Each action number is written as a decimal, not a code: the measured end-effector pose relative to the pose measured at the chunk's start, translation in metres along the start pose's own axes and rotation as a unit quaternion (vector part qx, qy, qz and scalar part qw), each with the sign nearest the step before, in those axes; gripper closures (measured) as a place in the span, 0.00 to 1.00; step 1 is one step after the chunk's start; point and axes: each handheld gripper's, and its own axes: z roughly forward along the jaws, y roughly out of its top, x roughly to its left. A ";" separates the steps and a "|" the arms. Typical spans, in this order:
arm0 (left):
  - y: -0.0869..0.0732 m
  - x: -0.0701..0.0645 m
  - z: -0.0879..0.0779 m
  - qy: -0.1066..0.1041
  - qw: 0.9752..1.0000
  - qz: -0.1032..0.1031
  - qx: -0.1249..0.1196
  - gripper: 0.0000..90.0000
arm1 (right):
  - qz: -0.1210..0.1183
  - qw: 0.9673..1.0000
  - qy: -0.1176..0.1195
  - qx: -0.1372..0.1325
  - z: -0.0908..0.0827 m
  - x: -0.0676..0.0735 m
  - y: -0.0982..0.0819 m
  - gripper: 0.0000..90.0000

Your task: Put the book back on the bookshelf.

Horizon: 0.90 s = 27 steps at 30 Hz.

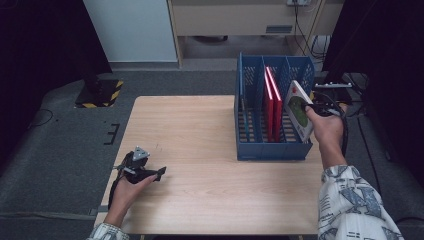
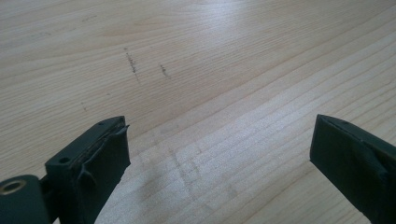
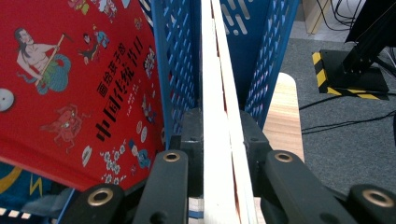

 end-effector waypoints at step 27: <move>0.000 0.002 -0.001 0.000 1.000 -0.002 -0.002 0.05 | -0.009 0.999 -0.032 0.006 0.039 0.014 -0.004 0.85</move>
